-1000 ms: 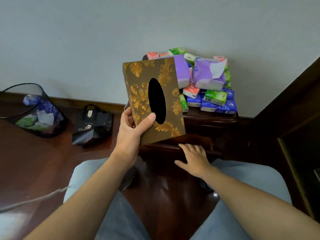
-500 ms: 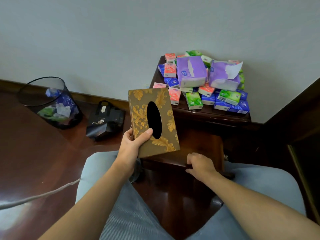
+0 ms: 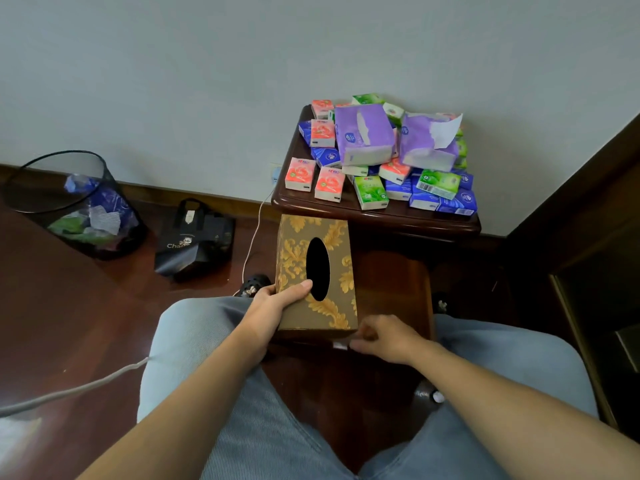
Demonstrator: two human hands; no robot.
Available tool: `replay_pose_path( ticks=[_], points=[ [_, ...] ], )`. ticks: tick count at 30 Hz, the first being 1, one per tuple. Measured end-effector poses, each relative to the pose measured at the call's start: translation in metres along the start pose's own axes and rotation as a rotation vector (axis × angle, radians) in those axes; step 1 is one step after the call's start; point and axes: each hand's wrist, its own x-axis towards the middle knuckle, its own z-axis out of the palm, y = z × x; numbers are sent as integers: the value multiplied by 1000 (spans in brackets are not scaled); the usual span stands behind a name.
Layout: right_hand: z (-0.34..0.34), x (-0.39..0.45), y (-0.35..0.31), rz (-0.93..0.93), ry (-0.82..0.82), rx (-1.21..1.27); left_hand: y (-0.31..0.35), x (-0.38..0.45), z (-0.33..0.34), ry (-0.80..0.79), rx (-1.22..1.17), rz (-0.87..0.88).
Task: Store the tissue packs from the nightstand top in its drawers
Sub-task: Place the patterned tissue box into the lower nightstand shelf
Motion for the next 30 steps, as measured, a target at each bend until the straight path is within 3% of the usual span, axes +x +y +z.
replay_pose_path(
  ticks=[3, 5, 6, 11, 13, 16, 18, 24, 30],
  points=[
    [-22, -1, -11, 139, -4, 835, -1, 15, 5, -41, 60, -95],
    [-34, 3, -17, 134, -213, 1341, -4, 25, 12, -56, 121, -135],
    [-38, 3, -21, 104, -292, 1417, -5, 30, 15, -50, 158, -141],
    [-30, 12, -29, 279, -200, 1209, -11, 52, 21, -59, 284, -118],
    [-29, 20, -26, 347, -195, 1237, -10, 62, 23, 9, 342, -60],
    [-28, 33, -20, 459, -191, 1171, -10, 86, 12, 202, 624, 51],
    [-25, 43, -16, 505, -171, 1119, -12, 99, 1, 241, 629, 13],
    [-19, 81, -15, 582, -113, 1104, -25, 116, -7, 115, 527, -243],
    [-5, 108, -20, 700, -70, 1037, -18, 117, -3, -6, 574, -277]
  ],
)
